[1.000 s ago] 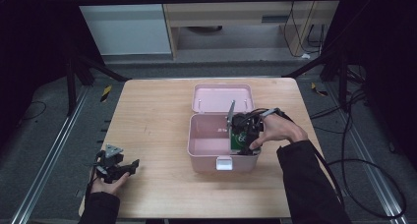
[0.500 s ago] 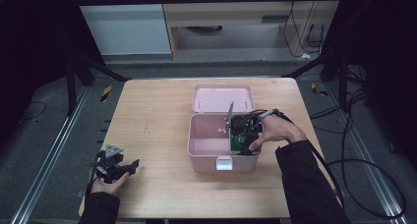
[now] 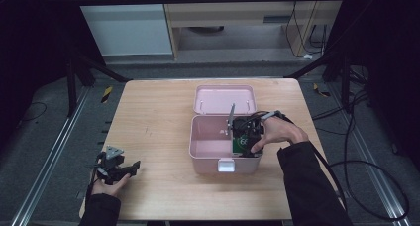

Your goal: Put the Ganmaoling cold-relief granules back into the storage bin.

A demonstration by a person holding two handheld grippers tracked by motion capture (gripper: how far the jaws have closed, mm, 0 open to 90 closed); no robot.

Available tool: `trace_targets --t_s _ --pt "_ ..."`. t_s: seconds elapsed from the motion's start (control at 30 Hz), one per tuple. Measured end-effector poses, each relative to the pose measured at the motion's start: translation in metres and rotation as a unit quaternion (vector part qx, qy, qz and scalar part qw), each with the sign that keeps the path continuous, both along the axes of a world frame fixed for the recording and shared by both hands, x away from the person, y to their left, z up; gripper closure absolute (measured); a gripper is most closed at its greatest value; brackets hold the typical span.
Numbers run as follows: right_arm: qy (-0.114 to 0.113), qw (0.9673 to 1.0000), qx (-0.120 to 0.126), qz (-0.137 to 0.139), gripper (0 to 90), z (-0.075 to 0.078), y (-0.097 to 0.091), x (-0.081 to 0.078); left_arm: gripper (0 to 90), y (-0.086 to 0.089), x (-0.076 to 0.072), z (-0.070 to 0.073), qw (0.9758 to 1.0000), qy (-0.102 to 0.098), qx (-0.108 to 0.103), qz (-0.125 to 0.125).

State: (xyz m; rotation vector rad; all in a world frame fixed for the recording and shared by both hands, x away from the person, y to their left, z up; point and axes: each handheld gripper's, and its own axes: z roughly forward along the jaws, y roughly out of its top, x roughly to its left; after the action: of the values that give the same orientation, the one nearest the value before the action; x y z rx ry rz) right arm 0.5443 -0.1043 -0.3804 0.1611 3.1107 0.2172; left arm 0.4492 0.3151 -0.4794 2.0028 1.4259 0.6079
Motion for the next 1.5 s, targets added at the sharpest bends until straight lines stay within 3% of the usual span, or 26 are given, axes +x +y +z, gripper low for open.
trace_targets --t_s 0.27,0.33,0.47,0.83,1.13,1.4,1.5 --pt "0.004 1.0 0.001 -0.005 11.8 0.002 -0.001 0.002 33.2 0.0 0.0 0.0 1.0 0.0 0.0 0.0" --pt "0.004 0.9998 0.021 -0.006 11.4 0.008 -0.004 0.001 33.2 0.0 0.0 0.0 1.0 0.0 0.0 0.0" --pt "0.002 0.9997 0.025 -0.008 11.0 0.014 -0.006 -0.001 33.1 0.0 0.0 0.0 1.0 0.0 0.0 0.0" --pt "-0.045 0.9969 0.062 -0.02 9.2 0.042 -0.02 -0.01 33.2 -0.001 0.001 0.0 1.0 0.001 0.0 0.0" --pt "-0.084 0.99 0.106 -0.04 10.4 0.065 -0.031 -0.023 34.7 -0.002 0.0 0.001 1.0 0.0 -0.001 -0.003" --pt "-0.128 0.9761 0.152 -0.087 11.6 0.079 -0.047 -0.036 35.9 -0.002 -0.001 0.001 1.0 -0.003 -0.002 -0.003" --pt "-0.134 0.9727 0.161 -0.1 11.5 0.081 -0.054 -0.04 36.1 -0.003 -0.001 0.002 1.0 -0.003 -0.001 -0.003"
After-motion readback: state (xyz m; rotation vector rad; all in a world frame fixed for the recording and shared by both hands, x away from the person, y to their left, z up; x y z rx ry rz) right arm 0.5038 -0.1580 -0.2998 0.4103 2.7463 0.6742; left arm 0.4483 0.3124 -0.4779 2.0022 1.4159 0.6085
